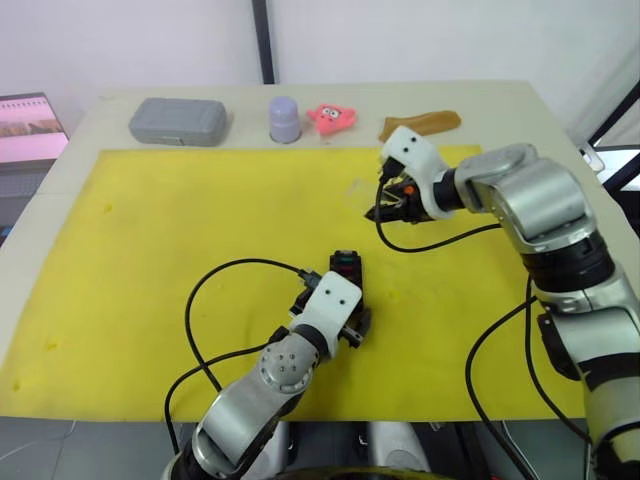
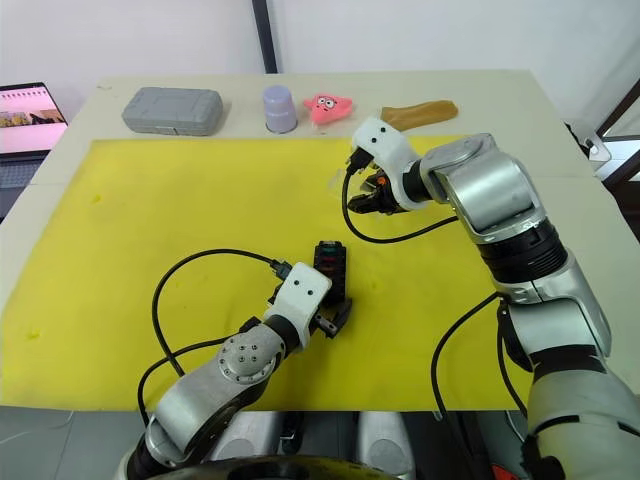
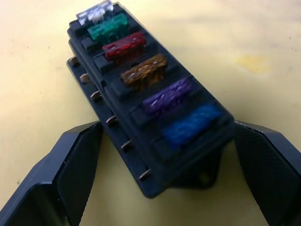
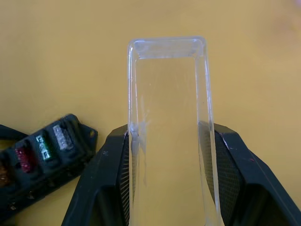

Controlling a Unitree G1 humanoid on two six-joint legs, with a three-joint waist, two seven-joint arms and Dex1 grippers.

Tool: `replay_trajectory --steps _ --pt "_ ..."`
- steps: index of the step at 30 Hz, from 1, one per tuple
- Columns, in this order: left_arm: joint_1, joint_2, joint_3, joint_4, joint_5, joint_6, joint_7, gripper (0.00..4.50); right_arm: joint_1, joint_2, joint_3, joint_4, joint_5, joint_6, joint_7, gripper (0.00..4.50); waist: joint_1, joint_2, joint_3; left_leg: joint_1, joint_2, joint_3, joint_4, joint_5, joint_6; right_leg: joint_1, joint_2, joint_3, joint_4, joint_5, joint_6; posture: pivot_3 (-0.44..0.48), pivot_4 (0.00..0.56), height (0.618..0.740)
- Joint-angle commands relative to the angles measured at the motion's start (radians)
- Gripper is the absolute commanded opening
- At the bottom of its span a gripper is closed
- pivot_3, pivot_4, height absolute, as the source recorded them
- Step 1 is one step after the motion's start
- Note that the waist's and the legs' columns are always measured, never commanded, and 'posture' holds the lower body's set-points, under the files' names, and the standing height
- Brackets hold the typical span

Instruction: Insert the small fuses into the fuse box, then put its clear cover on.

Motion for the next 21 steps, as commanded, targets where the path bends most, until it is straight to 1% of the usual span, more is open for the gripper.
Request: replay_trajectory --steps 1,4,5,9,12,15,17,21 --pt "0.005 0.032 0.012 -0.026 0.050 -0.005 0.006 4.50 -0.018 -0.007 -0.041 -0.038 0.015 -0.013 -0.012 1.69 -0.004 0.000 0.000 0.000 0.000 0.000 0.000 0.000 0.000 0.000 0.000 0.000 0.000 0.000 0.000 0.000 0.150 0.731" --pt "0.007 0.035 0.022 -0.028 0.055 -0.012 0.007 4.50 -0.012 -0.007 -0.043 -0.043 0.022 -0.015 -0.019 1.69 -0.003 0.000 0.000 0.000 0.000 0.000 0.000 0.000 0.000 0.000 0.000 0.000 0.000 0.000 0.000 0.000 0.150 0.731" --pt "0.036 0.059 0.032 0.008 0.063 -0.136 0.004 4.50 -0.011 -0.006 -0.043 -0.043 0.024 -0.016 -0.021 1.69 -0.003 0.000 0.000 0.000 0.000 0.000 0.000 0.000 0.000 0.000 0.000 0.000 0.000 0.000 0.000 0.000 0.150 0.731" --pt "0.036 0.053 0.079 -0.035 0.072 -0.055 0.010 4.50 -0.007 -0.007 -0.046 -0.045 0.029 -0.019 -0.027 1.69 -0.003 0.000 0.000 0.000 0.000 0.000 0.000 0.000 0.000 0.000 0.000 0.000 0.000 0.000 0.000 0.000 0.150 0.731" --pt "0.071 0.092 0.132 -0.068 0.078 -0.066 -0.004 4.50 -0.004 -0.009 -0.047 -0.047 0.034 -0.025 -0.032 1.69 -0.005 0.000 0.000 0.000 0.000 0.000 0.000 0.000 0.000 0.000 0.000 0.000 0.000 0.000 0.000 0.000 0.150 0.731" --pt "0.107 0.105 0.185 -0.084 0.056 -0.071 -0.031 4.50 0.001 -0.011 -0.046 -0.052 0.039 -0.036 -0.036 1.69 -0.008 0.000 0.000 0.000 0.001 0.000 -0.001 0.000 0.000 -0.001 0.000 0.000 0.000 0.000 0.000 0.000 0.150 0.731" --pt "0.104 0.083 0.210 -0.044 0.026 -0.121 -0.058 4.50 0.003 -0.011 -0.048 -0.056 0.042 -0.041 -0.037 1.69 -0.006 0.000 0.000 0.000 0.001 0.000 -0.001 0.000 0.000 -0.001 0.000 0.000 0.000 0.000 0.000 0.000 0.150 0.731" --pt "0.096 0.057 0.222 -0.038 -0.004 -0.144 -0.113 4.50 0.010 -0.012 -0.048 -0.061 0.044 -0.051 -0.043 1.69 0.002 0.000 0.000 0.000 0.000 0.000 0.000 0.000 0.000 0.000 0.000 0.000 0.000 0.000 0.000 0.000 0.150 0.731"
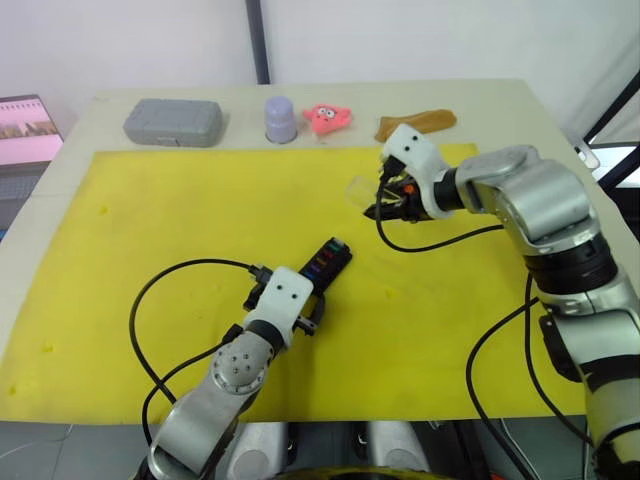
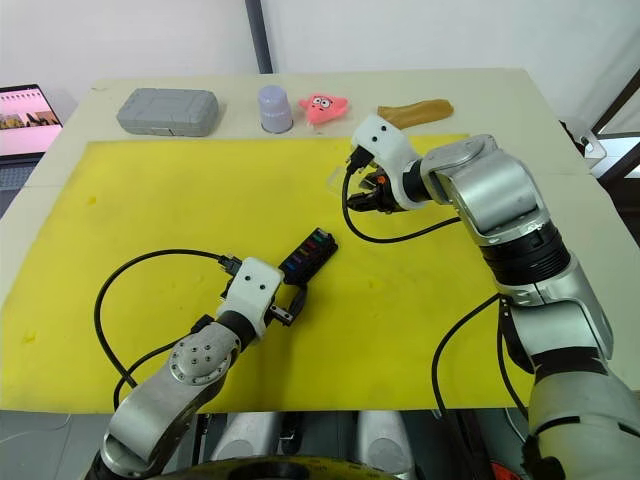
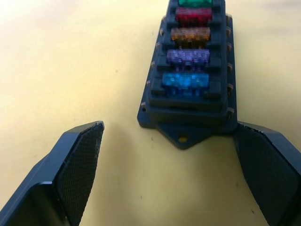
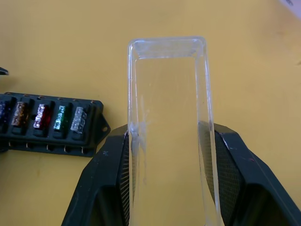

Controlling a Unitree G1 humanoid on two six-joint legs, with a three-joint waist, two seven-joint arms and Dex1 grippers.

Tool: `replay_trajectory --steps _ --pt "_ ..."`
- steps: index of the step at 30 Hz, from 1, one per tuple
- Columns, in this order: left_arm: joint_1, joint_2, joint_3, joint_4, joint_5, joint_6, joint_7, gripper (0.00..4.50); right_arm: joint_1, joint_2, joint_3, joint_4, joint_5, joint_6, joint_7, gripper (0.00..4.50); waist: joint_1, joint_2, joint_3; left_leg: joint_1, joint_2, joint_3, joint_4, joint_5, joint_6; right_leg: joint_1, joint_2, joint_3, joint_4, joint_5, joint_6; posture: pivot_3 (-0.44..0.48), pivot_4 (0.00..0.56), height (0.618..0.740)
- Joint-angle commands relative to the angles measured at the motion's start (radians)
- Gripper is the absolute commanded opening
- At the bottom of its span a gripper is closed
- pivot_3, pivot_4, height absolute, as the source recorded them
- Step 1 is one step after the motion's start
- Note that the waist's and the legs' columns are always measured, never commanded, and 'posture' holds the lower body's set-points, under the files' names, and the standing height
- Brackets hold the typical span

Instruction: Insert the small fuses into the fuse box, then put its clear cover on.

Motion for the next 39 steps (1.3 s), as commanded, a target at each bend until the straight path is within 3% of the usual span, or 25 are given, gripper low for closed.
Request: replay_trajectory --steps 1,17,20,22,25,33,39 --pt "-0.013 -0.001 0.019 0.014 -0.022 -0.061 -0.054 4.50 -0.003 -0.008 -0.035 -0.039 0.006 -0.024 -0.009 1.69 0.003 0.000 0.000 0.000 0.000 0.000 0.000 0.000 0.000 0.000 0.000 0.000 0.000 0.000 0.000 0.000 0.150 0.731" --pt "-0.151 0.028 0.127 0.331 -0.105 -0.260 -0.300 4.50 0.010 -0.007 -0.060 -0.071 0.012 -0.028 -0.056 1.69 0.008 0.000 0.000 0.000 -0.001 0.000 0.000 0.000 -0.001 0.000 0.000 0.000 0.000 0.000 0.000 0.000 0.150 0.731" --pt "-0.157 0.014 0.139 0.360 -0.116 -0.283 -0.314 3.64 0.016 -0.008 -0.069 -0.079 0.013 -0.025 -0.066 1.69 0.008 0.000 0.000 0.000 -0.001 0.000 0.000 0.000 -0.001 0.001 -0.001 0.000 0.000 0.000 0.000 0.000 0.150 0.731" --pt "-0.162 0.009 0.155 0.375 -0.134 -0.300 -0.337 2.72 0.022 -0.011 -0.074 -0.086 0.013 -0.025 -0.072 1.69 0.008 0.000 0.000 0.000 -0.001 0.000 0.000 0.000 -0.001 0.001 -0.001 0.000 0.000 0.000 0.000 0.000 0.150 0.731" --pt "-0.172 0.026 0.173 0.399 -0.155 -0.330 -0.389 2.57 0.030 -0.017 -0.079 -0.095 0.015 -0.027 -0.073 1.69 0.008 0.000 0.000 0.000 -0.001 0.000 0.000 0.000 -0.001 0.001 -0.001 0.000 0.000 0.000 0.000 0.000 0.150 0.731" --pt "-0.266 0.264 0.177 0.556 -0.241 -0.587 -0.870 2.57 0.125 -0.175 -0.065 -0.246 0.123 -0.125 0.160 1.69 0.006 0.000 0.000 0.000 -0.001 0.000 0.000 0.000 0.000 0.001 0.000 -0.001 -0.002 0.000 0.000 0.000 0.150 0.731" --pt "-0.381 0.325 0.140 0.763 -0.226 -0.734 -1.116 2.57 0.146 -0.176 -0.008 -0.309 0.159 -0.124 0.219 1.69 0.002 0.000 0.000 0.000 0.000 0.000 0.000 0.000 0.001 0.001 0.000 -0.001 -0.002 0.000 0.000 0.000 0.150 0.731"
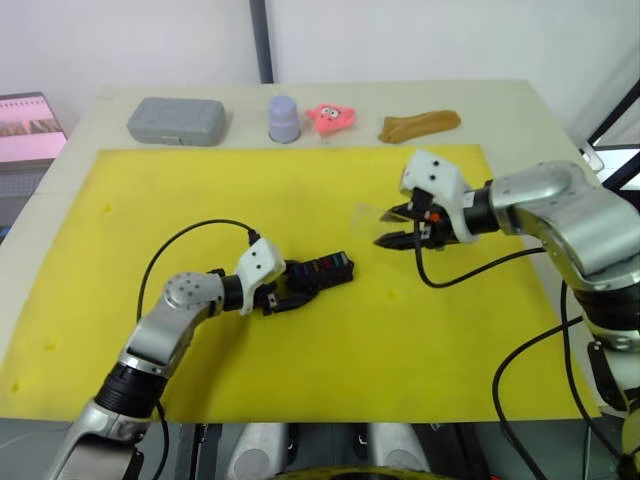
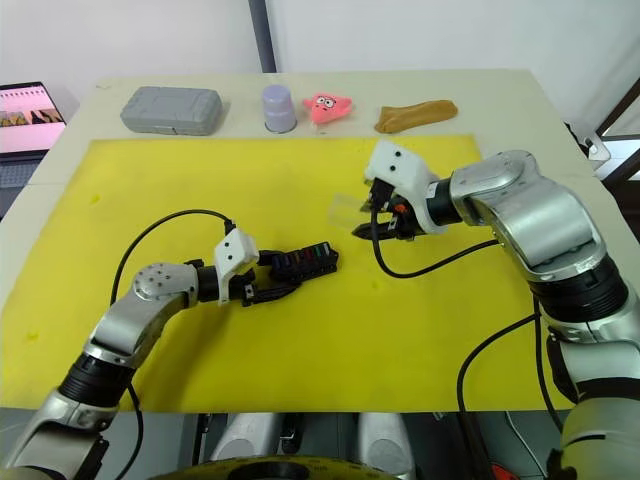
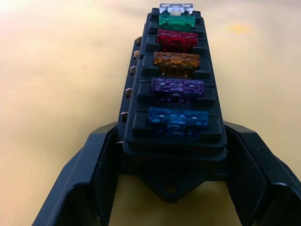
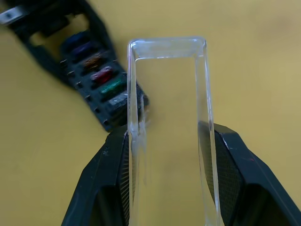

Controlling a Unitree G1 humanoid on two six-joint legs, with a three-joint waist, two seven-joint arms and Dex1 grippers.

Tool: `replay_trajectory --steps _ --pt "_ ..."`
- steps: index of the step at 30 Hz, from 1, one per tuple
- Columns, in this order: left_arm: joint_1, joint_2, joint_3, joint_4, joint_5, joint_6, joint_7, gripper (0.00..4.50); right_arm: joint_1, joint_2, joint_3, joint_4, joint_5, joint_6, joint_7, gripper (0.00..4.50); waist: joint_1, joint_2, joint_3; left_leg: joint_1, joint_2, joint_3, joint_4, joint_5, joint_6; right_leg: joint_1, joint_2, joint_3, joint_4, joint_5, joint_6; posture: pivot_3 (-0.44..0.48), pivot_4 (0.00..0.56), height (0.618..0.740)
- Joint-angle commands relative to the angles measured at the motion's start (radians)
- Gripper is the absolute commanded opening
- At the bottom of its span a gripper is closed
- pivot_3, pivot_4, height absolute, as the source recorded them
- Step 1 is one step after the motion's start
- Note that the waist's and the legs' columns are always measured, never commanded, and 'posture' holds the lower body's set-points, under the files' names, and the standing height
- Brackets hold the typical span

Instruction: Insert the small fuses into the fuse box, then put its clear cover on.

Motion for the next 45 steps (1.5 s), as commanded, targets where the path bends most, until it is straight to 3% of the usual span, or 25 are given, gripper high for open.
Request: replay_trajectory --steps 1,6,13,45 --pt "-0.052 0.005 -0.036 0.084 0.000 -0.079 -0.138 2.57 -0.018 0.033 0.020 -0.049 0.032 0.012 0.011 1.69 0.000 0.000 0.000 0.000 0.000 0.000 0.000 0.000 0.000 0.000 0.000 0.000 0.000 0.000 0.000 0.000 0.150 0.731" --pt "-0.117 -0.033 -0.060 0.201 0.009 -0.160 -0.244 2.57 -0.037 0.102 0.088 -0.066 0.028 0.049 -0.013 1.69 0.004 0.000 0.000 0.000 0.000 0.000 0.000 0.000 -0.001 0.000 0.000 0.000 0.000 0.000 0.000 0.000 0.150 0.731" --pt "-0.149 -0.061 -0.066 0.267 0.030 -0.195 -0.297 2.57 -0.068 0.173 0.186 -0.037 -0.014 0.077 -0.063 1.69 0.005 0.000 0.000 -0.001 -0.001 0.000 0.001 0.001 -0.001 0.000 -0.001 0.000 0.000 0.000 0.000 0.000 0.150 0.731" --pt "-0.142 -0.083 -0.057 0.280 0.057 -0.198 -0.299 2.57 -0.082 0.190 0.319 -0.062 -0.082 0.104 -0.108 1.69 0.005 0.000 0.000 0.000 -0.001 0.000 0.001 0.000 -0.001 0.000 0.000 0.000 0.000 0.000 0.000 0.000 0.150 0.731"
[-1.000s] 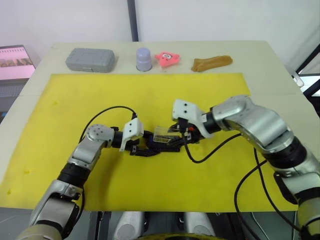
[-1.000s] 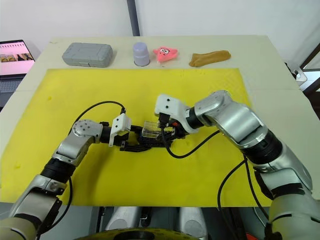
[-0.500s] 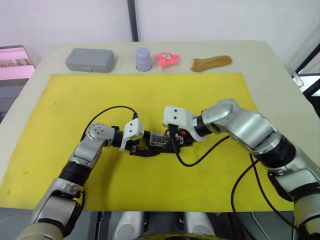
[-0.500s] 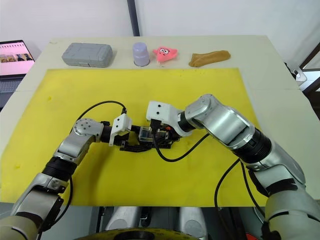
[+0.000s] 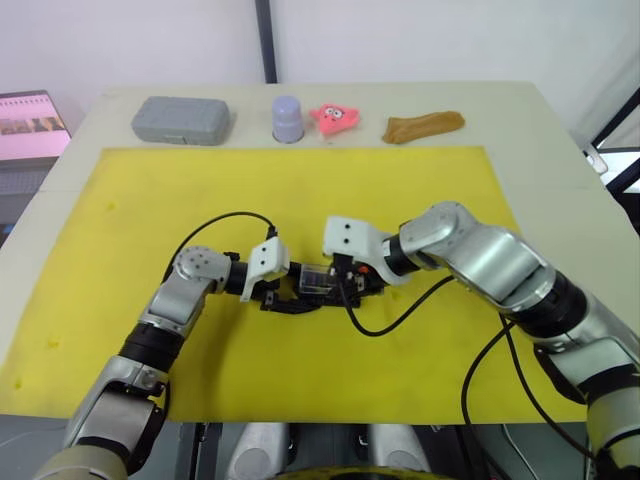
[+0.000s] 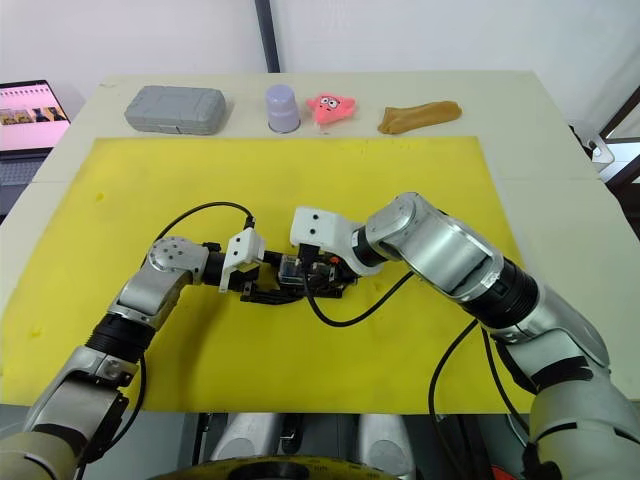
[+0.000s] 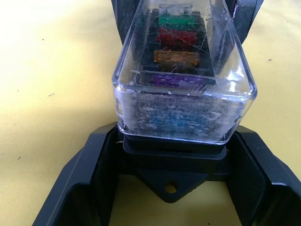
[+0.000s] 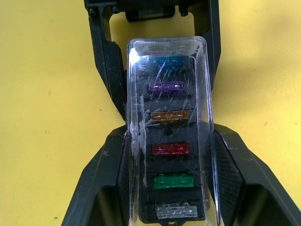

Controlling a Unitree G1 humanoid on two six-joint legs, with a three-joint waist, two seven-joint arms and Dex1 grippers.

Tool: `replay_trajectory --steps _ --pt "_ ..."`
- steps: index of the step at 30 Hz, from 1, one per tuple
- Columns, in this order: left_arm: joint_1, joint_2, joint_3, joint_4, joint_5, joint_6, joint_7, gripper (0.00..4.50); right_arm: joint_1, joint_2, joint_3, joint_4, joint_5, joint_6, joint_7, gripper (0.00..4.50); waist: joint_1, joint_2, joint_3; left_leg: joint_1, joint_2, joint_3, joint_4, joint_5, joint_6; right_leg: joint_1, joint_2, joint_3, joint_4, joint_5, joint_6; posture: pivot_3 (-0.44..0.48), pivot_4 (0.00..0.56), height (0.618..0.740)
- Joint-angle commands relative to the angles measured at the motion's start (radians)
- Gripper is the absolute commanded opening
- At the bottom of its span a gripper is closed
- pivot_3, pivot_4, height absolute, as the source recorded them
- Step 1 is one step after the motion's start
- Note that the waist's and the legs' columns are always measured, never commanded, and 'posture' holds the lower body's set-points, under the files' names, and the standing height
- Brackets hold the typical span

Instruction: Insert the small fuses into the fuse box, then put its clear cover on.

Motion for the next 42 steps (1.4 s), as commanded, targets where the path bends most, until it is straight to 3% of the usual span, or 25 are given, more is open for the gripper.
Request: replay_trajectory --steps 1,4,6,10,21,25,29,30,31,34,39,42 --pt "0.015 -0.017 -0.021 -0.007 0.004 0.004 -0.009 2.57 -0.008 -0.004 0.009 -0.022 -0.007 0.003 0.000 1.69 0.000 0.000 0.000 0.000 0.000 0.000 0.000 0.000 0.000 0.000 0.000 0.000 0.000 0.000 0.000 0.000 0.150 0.731" --pt "0.017 -0.018 -0.021 -0.011 0.004 0.007 -0.008 2.57 -0.009 -0.005 0.009 -0.024 -0.010 0.004 0.004 1.69 0.000 0.000 0.000 0.000 0.000 0.000 0.000 0.000 0.000 0.000 0.000 0.000 0.000 0.000 0.000 0.000 0.150 0.731" --pt "0.018 -0.018 -0.020 -0.010 0.005 0.007 -0.008 2.57 -0.010 -0.004 0.009 -0.023 -0.010 0.003 0.005 2.77 0.000 0.000 0.000 0.000 0.000 0.000 0.000 0.000 0.000 0.000 0.000 0.000 0.000 0.000 0.000 0.000 0.150 0.731" --pt "0.020 -0.018 -0.018 -0.011 0.006 0.009 -0.008 2.57 -0.020 0.002 -0.001 -0.019 -0.004 0.002 0.008 4.43 0.000 0.000 0.000 0.000 0.000 0.000 0.000 0.000 0.000 0.000 0.000 0.000 0.000 0.000 0.000 0.000 0.150 0.731" --pt "0.030 -0.019 -0.017 -0.021 0.009 0.014 -0.005 2.57 -0.062 -0.058 -0.087 -0.027 0.015 -0.050 0.074 4.43 0.001 0.000 0.000 0.000 0.000 0.000 0.000 0.000 0.001 0.000 0.000 0.000 0.000 0.000 0.000 0.000 0.150 0.731" --pt "0.032 -0.021 -0.017 -0.021 0.011 0.013 -0.004 2.57 -0.071 -0.102 -0.191 -0.030 0.072 -0.075 0.129 4.43 0.000 0.000 0.000 0.000 -0.001 0.000 0.000 0.000 0.001 0.000 0.000 -0.001 0.000 0.000 0.000 0.000 0.150 0.731" --pt "0.031 -0.023 -0.017 -0.014 0.016 0.007 -0.007 2.57 0.046 -0.061 -0.357 -0.050 0.153 -0.207 0.133 4.43 0.001 0.000 0.000 0.000 0.000 0.000 0.000 -0.001 0.001 0.001 0.000 0.000 0.000 0.000 0.000 0.000 0.150 0.731" --pt "0.029 -0.024 -0.018 -0.008 0.019 0.003 -0.008 2.57 0.096 -0.048 -0.377 -0.048 0.158 -0.252 0.131 3.87 0.001 -0.001 0.000 0.000 0.000 0.000 0.000 -0.001 0.002 0.002 0.000 0.000 -0.001 0.000 0.000 0.000 0.150 0.731" --pt "0.027 -0.026 -0.019 -0.005 0.021 0.001 -0.008 2.57 0.135 -0.037 -0.386 -0.043 0.162 -0.269 0.123 3.67 0.002 -0.001 -0.001 0.001 0.000 0.000 0.000 -0.001 0.002 0.002 0.000 0.000 -0.001 0.000 0.000 0.000 0.150 0.731" --pt "0.022 -0.029 -0.021 -0.001 0.024 0.000 -0.010 2.57 0.222 0.005 -0.385 -0.014 0.139 -0.336 0.083 2.31 0.000 -0.001 -0.001 0.001 0.000 0.000 0.000 -0.001 0.001 0.002 0.000 0.000 -0.001 0.000 0.000 0.000 0.150 0.731" --pt "0.022 -0.026 -0.024 -0.002 0.031 -0.004 -0.018 2.57 0.277 0.046 -0.392 0.002 0.138 -0.383 0.048 0.03 0.000 -0.001 -0.001 0.001 0.000 0.000 0.000 0.000 0.001 0.002 0.000 0.000 0.000 0.000 0.001 0.000 0.150 0.731" --pt "0.025 -0.022 -0.025 -0.004 0.035 -0.003 -0.023 2.57 0.275 0.062 -0.403 0.006 0.149 -0.390 0.035 0.03 0.001 -0.001 -0.001 0.001 0.000 0.000 0.000 0.000 0.000 0.002 0.000 0.000 0.000 0.000 0.001 0.000 0.150 0.731"
